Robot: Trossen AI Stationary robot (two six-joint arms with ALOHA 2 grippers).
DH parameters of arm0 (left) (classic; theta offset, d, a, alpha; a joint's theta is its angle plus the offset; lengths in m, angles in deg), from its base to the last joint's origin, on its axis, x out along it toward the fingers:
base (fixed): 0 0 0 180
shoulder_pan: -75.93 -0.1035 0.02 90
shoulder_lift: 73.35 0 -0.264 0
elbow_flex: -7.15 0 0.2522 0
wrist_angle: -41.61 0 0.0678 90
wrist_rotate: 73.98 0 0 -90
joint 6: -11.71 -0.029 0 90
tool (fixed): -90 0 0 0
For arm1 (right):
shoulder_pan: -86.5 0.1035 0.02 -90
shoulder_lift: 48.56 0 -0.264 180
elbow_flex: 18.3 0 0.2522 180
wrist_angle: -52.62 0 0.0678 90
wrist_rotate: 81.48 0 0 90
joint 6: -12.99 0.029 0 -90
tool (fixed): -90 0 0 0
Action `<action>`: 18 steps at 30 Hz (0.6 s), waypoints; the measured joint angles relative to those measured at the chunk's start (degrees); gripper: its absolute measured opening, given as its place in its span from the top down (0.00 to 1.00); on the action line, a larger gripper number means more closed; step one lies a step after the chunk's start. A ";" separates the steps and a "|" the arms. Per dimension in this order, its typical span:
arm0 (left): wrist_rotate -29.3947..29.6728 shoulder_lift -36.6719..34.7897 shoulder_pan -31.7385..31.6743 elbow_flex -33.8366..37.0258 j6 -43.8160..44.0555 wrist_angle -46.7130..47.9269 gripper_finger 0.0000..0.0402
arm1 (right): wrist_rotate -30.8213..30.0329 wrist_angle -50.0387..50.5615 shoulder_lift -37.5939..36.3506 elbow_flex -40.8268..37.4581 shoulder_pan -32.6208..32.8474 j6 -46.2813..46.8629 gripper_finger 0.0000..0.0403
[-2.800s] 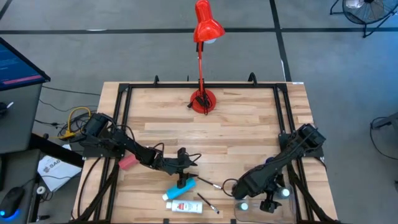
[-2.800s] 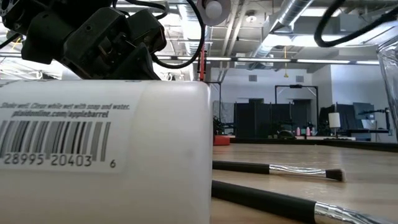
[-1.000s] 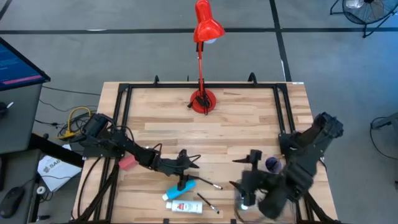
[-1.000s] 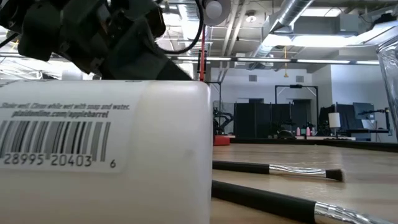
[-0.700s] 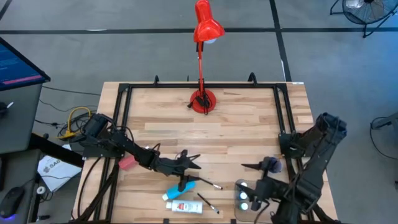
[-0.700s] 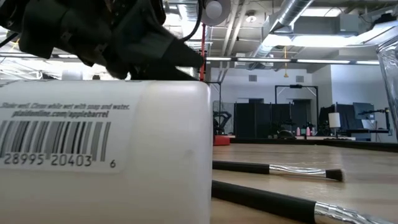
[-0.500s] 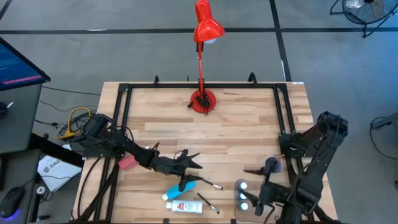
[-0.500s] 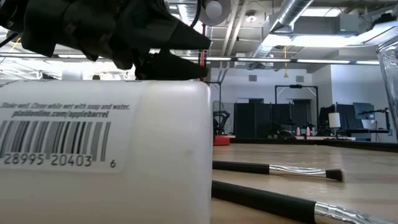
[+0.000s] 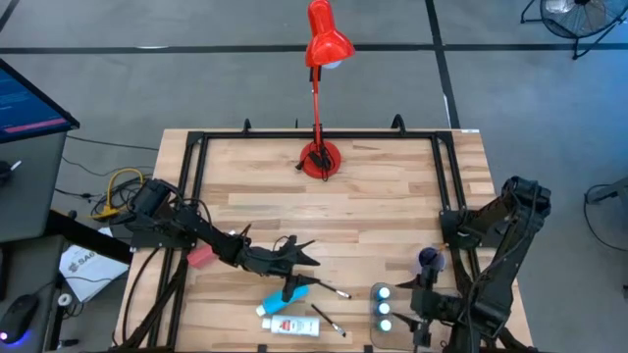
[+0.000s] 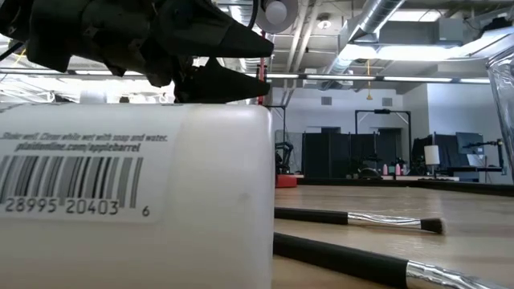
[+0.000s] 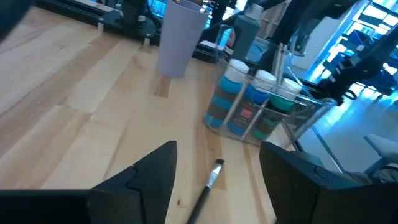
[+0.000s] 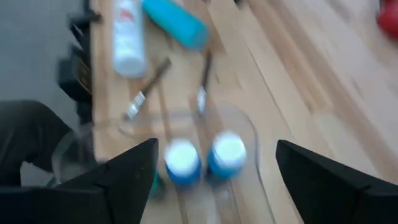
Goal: Pick & Place Paint Supplies
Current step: Adjust the black paint bottle in the transparent bin
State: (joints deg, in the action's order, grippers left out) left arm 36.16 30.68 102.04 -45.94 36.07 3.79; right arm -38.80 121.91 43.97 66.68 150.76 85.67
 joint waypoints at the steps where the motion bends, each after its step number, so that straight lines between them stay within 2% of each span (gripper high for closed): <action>1: 0.02 0.00 0.23 0.00 -0.02 -0.02 0.48 | 1.61 2.01 0.05 0.00 0.36 2.65 0.21; 5: 0.00 0.00 0.57 0.00 -0.02 0.01 0.48 | 3.57 5.98 0.11 -0.42 1.38 9.14 0.22; 12: 1.60 0.00 0.50 0.00 0.02 -0.43 0.48 | 2.61 5.72 0.11 -0.42 0.55 6.64 0.22; 18: 4.11 0.00 0.11 -0.01 -1.54 -9.99 0.48 | 2.42 7.57 0.09 -0.17 -1.94 6.31 0.22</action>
State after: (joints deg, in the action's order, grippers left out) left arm 40.27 30.68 102.14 -45.96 34.53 -6.20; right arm -36.37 129.48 44.06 66.51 148.82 91.98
